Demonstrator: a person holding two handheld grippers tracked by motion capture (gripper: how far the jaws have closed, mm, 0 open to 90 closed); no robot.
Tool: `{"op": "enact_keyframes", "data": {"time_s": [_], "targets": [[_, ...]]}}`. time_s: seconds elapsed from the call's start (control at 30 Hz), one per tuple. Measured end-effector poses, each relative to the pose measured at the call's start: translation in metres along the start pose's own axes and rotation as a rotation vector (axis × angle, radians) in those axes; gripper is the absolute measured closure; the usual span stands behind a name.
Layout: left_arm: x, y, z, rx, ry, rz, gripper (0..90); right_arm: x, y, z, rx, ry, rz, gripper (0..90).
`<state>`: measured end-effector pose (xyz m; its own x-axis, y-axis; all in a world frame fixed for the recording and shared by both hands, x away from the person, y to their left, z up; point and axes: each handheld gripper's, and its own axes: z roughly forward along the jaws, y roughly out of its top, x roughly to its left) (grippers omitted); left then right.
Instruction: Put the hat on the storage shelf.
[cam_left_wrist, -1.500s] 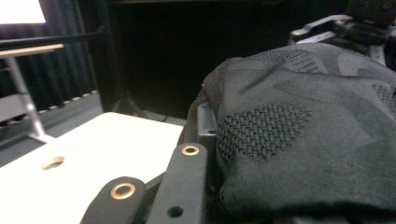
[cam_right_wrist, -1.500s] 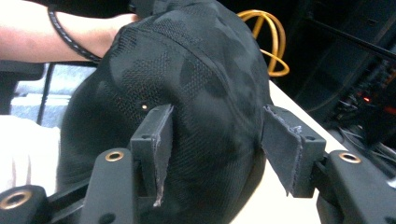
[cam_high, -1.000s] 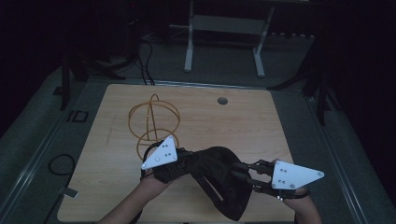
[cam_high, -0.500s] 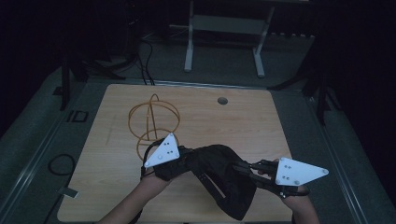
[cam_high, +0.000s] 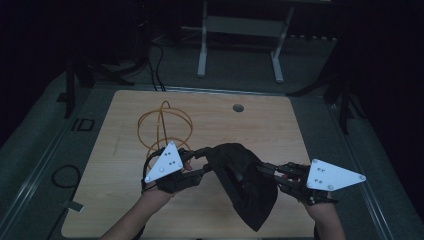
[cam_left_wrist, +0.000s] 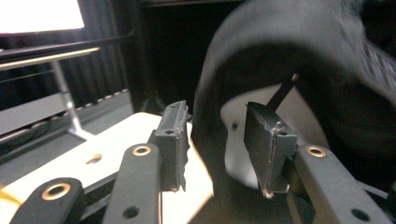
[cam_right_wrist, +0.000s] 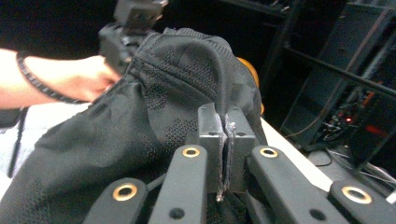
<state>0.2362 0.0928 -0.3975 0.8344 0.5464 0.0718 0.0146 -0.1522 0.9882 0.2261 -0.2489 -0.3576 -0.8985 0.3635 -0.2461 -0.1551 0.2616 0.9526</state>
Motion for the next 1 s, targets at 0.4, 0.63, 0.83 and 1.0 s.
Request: {"op": "enact_keyframes", "data": {"time_s": [0.4,0.63,0.83,1.0], "targets": [[0.009,-0.029,-0.037,0.097,0.111,-0.003,50.1,-0.032,0.019,0.007,-0.024,-0.2,0.055,87.8],[0.013,-0.055,-0.056,0.143,0.147,-0.036,49.4,-0.05,0.037,0.033,0.019,-0.234,0.033,87.8],[0.016,-0.076,-0.069,0.151,0.171,-0.083,36.6,-0.065,0.051,0.062,0.037,-0.241,0.044,87.8],[0.021,-0.101,-0.08,0.182,0.196,-0.143,12.3,-0.073,0.064,0.091,0.051,-0.246,0.04,87.8]]}}
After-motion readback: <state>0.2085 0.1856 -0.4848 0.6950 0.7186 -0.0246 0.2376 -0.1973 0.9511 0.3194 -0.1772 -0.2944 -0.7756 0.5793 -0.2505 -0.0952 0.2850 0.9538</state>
